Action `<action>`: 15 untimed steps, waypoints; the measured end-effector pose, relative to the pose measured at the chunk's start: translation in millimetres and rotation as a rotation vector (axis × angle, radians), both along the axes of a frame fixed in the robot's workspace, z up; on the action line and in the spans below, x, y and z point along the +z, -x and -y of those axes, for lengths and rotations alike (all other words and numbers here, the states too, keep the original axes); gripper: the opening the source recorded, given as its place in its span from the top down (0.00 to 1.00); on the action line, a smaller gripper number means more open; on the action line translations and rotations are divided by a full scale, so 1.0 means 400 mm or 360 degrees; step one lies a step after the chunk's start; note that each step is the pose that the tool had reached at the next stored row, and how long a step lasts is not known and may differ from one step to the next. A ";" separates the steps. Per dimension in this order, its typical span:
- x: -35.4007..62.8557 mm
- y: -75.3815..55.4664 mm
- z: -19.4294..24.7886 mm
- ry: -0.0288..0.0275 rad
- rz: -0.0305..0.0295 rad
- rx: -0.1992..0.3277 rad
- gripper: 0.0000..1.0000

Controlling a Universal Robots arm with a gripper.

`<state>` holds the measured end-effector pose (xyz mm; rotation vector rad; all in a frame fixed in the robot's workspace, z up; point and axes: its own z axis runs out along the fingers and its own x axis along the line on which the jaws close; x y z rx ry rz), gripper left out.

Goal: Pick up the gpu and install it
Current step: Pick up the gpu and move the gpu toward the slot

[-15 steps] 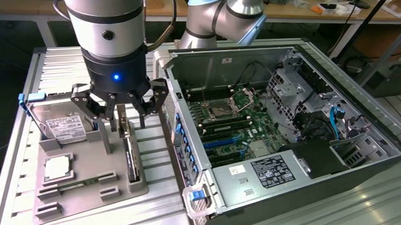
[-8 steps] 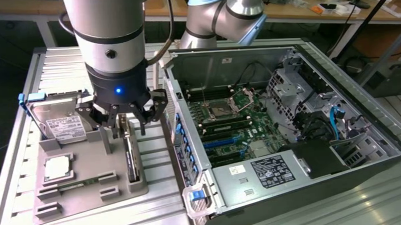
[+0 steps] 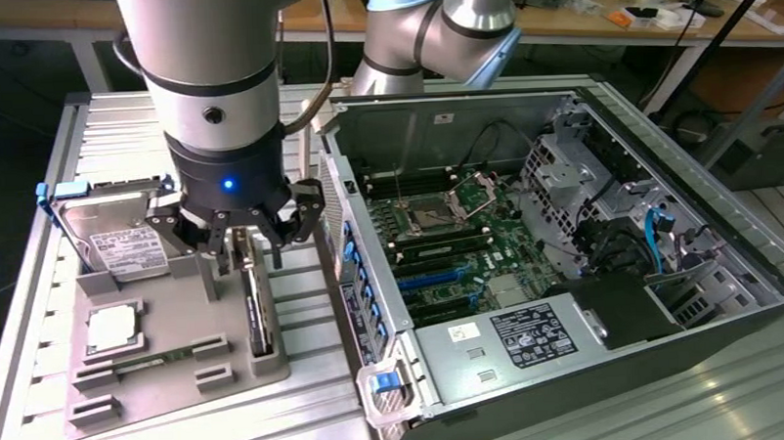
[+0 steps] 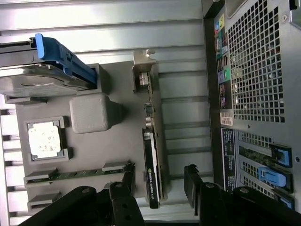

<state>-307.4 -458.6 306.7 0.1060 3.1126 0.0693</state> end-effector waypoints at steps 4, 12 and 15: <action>-0.010 0.004 0.000 -0.00001 0.00028 0.0000 0.46; -0.027 0.007 0.000 -0.00001 0.00070 0.0000 0.46; -0.033 0.007 0.000 -0.00001 0.00075 0.0000 0.46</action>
